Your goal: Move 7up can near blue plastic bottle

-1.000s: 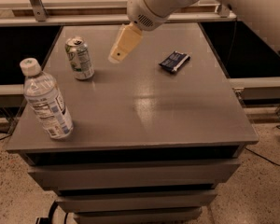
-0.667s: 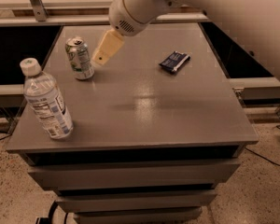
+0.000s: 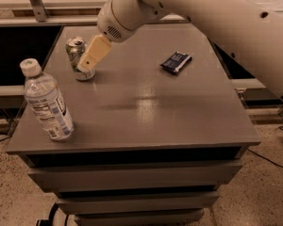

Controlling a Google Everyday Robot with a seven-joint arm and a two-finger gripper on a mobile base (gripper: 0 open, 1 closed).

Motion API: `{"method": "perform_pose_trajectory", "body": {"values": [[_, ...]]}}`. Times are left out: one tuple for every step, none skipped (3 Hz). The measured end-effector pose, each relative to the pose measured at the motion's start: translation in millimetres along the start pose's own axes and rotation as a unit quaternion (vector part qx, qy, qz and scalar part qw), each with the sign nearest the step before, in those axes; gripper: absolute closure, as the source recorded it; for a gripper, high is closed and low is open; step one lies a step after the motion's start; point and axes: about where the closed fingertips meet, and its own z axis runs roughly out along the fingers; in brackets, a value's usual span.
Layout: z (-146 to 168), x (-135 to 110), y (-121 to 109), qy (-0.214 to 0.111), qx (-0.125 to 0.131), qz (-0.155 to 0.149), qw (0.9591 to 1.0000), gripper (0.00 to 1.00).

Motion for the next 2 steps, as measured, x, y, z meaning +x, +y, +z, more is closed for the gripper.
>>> {"method": "perform_pose_trajectory", "body": {"values": [[8.5,5.4,-1.6,-0.027,0.003,0.016,0.9995,0.0],[27.6,21.1,-4.7,-0.064,0.006,0.054,0.9965,0.0]]}}
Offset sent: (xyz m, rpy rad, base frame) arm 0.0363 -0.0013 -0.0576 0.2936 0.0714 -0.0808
